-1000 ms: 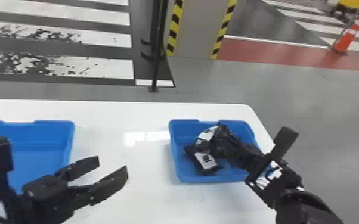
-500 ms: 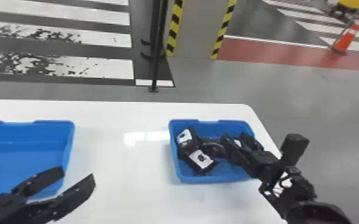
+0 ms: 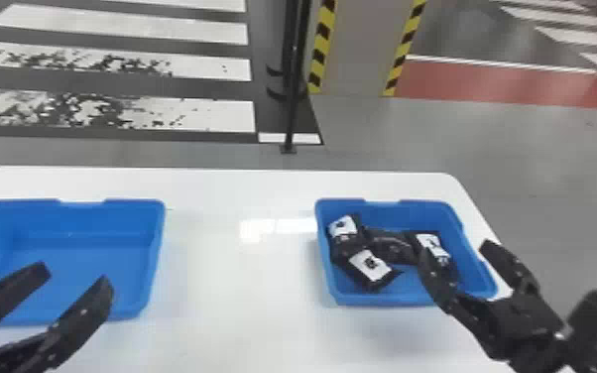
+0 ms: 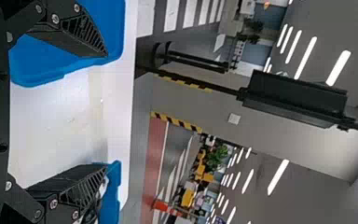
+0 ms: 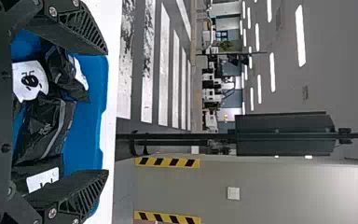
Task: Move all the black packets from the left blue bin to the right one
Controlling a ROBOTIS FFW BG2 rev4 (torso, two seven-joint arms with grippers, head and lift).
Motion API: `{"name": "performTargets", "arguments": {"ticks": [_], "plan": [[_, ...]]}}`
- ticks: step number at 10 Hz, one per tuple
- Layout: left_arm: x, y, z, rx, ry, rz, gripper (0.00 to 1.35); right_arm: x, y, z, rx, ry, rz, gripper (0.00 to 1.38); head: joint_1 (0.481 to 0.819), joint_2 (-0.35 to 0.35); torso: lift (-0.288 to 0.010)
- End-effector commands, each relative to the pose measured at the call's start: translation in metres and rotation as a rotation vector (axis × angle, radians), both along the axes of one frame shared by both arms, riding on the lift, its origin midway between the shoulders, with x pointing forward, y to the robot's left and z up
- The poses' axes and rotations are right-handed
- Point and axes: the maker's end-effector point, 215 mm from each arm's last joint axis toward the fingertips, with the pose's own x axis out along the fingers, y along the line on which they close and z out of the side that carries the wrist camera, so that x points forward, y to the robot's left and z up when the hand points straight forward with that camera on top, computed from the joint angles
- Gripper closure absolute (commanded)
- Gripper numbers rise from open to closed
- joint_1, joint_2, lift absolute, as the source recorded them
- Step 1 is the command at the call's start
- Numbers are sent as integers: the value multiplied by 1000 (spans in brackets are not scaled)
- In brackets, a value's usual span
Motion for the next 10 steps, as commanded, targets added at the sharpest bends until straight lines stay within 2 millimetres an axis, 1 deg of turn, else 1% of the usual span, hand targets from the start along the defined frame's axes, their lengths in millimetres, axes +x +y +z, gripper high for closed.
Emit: {"name": "performTargets", "arguments": {"ticks": [1,2,3,4,5,6,7,10], "plan": [[-14,18,10,22,-64,72,214,-34,6,17,5,-27,-17,127,695,-134,-140],[-24,26,15,27,-94,119,214,-51,8,25,4,-34,-32,128,695,-108,-140],[-30,35,19,52,-120,162,216,-64,6,19,23,-25,-41,128,695,-92,-140],[-32,45,14,116,-110,175,216,-74,9,20,31,-30,-42,127,695,-76,-140],[-33,51,9,161,-101,178,216,-76,9,20,26,-29,-43,127,695,-70,-140],[-33,51,5,176,-89,177,216,-72,12,23,11,-38,-33,127,695,-51,-140],[-33,50,4,177,-86,177,216,-68,20,26,20,-50,-19,127,695,-40,-140],[-29,50,8,177,-100,180,217,-62,24,36,25,-77,-10,128,695,-18,-140]]}}
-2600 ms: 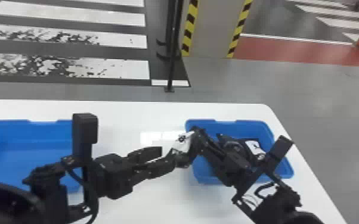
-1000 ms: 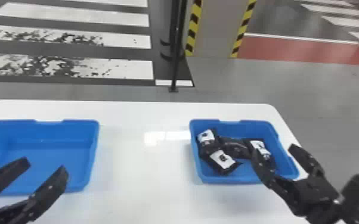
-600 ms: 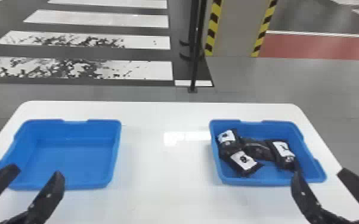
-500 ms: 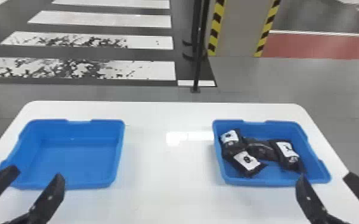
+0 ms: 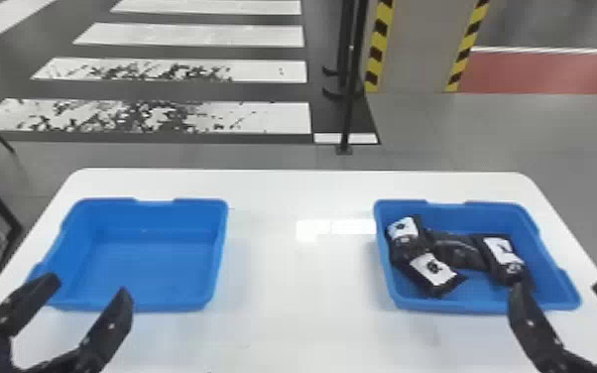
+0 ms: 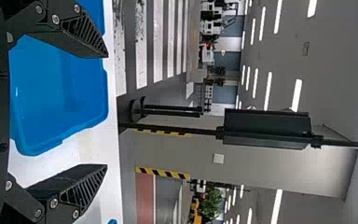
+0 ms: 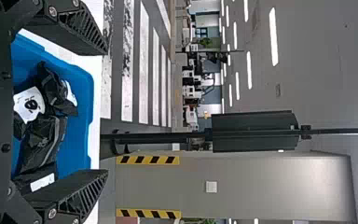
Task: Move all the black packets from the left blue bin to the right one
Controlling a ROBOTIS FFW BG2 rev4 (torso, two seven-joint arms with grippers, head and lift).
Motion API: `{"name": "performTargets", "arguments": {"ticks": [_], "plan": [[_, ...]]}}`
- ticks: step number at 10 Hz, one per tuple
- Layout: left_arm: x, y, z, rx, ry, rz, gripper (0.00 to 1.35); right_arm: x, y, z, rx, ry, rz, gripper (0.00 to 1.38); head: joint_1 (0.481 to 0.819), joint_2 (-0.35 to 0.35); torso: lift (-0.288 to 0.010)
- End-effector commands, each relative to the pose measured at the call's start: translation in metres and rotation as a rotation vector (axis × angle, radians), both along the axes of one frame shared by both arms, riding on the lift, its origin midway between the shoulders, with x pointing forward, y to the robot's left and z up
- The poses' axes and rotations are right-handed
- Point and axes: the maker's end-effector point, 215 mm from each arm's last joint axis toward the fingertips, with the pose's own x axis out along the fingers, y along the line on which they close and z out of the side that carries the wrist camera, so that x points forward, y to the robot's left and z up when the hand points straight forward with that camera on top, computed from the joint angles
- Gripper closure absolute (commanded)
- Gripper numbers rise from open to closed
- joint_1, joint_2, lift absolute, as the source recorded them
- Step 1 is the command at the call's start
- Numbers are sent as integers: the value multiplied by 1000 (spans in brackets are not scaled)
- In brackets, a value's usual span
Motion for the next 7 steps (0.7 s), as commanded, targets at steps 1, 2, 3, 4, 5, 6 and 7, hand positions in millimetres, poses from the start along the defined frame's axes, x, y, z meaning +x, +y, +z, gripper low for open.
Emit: {"name": "performTargets", "arguments": {"ticks": [1,2,3,4,5,6,7], "plan": [[3,1,1,3,-2,3,217,3,3,2,5,-8,8,128,695,-15,-140],[5,1,2,6,-6,4,216,5,7,3,9,-11,17,128,695,-11,-140],[6,1,2,6,-5,4,216,6,10,3,11,-13,24,128,695,-8,-140],[6,2,1,7,-3,6,216,6,10,4,13,-14,24,128,695,0,-140],[6,2,0,9,-3,7,216,6,10,4,15,-16,24,128,695,4,-140],[6,2,-1,6,2,7,216,6,10,5,17,-17,24,130,695,5,-140],[6,2,-4,4,11,7,217,6,9,8,16,-32,22,130,695,5,-140]]}}
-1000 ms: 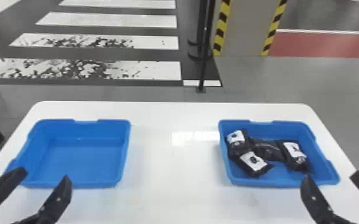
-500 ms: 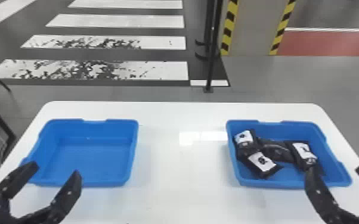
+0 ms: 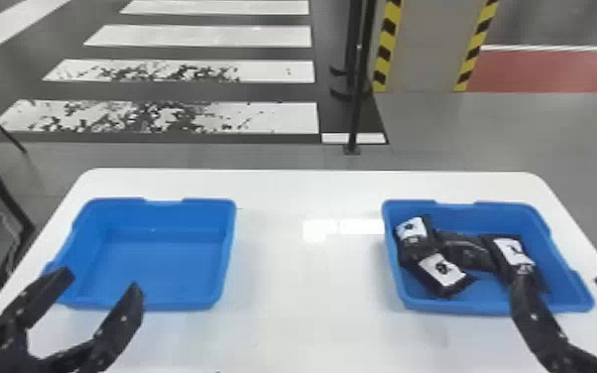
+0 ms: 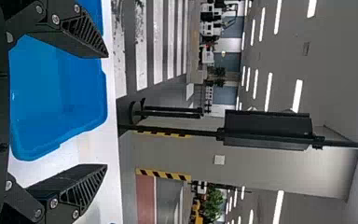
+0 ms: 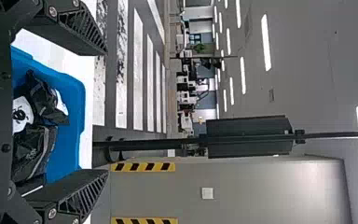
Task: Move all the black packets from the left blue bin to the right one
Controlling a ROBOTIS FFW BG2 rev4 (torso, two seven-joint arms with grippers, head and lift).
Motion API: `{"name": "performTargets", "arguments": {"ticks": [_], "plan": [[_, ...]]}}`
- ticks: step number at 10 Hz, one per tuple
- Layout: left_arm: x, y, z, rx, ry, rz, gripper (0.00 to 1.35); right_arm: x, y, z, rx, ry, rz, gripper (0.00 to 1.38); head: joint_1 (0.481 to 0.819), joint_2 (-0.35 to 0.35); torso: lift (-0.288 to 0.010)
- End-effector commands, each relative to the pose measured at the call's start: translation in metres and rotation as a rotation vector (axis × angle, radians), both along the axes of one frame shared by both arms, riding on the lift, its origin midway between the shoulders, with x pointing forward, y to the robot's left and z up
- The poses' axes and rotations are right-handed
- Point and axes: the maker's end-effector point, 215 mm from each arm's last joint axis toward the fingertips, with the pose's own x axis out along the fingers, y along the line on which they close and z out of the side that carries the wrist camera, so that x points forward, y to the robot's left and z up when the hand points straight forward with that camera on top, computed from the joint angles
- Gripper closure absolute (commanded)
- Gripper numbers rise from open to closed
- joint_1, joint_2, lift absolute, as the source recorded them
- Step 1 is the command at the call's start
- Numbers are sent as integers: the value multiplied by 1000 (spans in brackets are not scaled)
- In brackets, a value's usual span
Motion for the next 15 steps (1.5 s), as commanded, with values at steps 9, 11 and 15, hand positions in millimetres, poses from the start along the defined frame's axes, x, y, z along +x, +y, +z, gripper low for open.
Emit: {"name": "performTargets", "arguments": {"ticks": [9,11,15], "plan": [[0,1,-4,-4,14,4,217,-2,-3,-5,21,5,-5,130,695,3,-140],[0,0,-4,-5,14,3,217,-2,-3,-6,28,7,-6,130,695,1,-140],[-1,0,-6,-6,19,3,217,-2,-3,-8,30,9,-7,130,695,0,-140]]}}
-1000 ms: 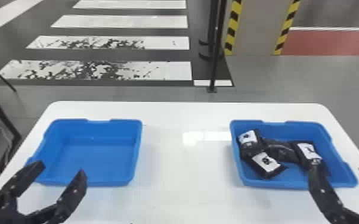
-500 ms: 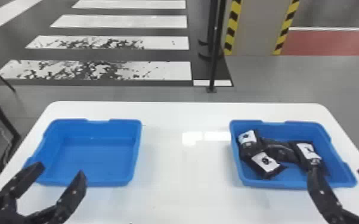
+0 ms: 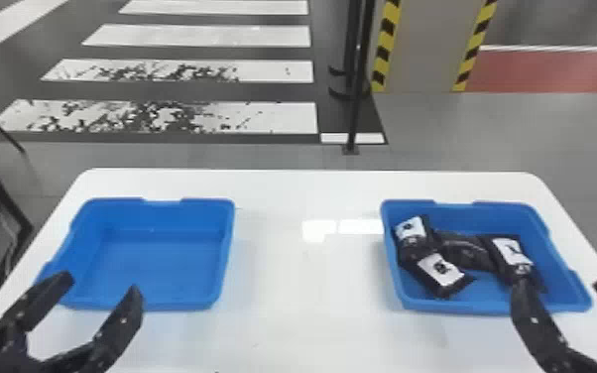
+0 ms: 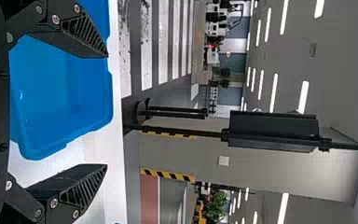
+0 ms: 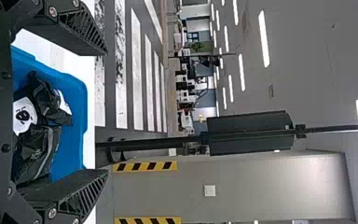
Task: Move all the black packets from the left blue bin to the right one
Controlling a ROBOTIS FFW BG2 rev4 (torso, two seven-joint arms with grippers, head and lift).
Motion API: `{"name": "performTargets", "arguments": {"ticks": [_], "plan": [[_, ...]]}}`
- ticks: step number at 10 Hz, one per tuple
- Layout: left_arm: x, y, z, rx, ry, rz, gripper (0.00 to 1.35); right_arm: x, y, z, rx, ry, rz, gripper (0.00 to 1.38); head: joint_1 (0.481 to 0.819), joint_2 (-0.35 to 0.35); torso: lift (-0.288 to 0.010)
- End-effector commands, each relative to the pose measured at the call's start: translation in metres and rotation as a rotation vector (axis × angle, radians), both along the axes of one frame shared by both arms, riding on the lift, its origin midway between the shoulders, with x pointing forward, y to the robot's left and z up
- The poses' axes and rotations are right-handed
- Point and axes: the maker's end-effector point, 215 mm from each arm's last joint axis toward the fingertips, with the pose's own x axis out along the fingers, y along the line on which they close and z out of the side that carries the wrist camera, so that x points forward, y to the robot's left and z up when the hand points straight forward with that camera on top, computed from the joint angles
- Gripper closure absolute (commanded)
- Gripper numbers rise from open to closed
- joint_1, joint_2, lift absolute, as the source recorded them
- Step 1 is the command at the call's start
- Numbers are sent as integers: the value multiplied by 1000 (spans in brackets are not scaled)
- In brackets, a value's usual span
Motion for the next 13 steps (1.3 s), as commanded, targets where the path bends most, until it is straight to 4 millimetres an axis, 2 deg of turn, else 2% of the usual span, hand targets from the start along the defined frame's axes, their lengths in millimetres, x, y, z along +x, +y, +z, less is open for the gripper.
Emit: {"name": "performTargets", "arguments": {"ticks": [1,13], "plan": [[0,1,0,-1,0,3,217,-1,0,-1,2,2,0,130,695,0,-140],[-1,1,-5,-5,14,3,217,-1,-1,-3,14,5,-1,130,695,0,-140]]}}
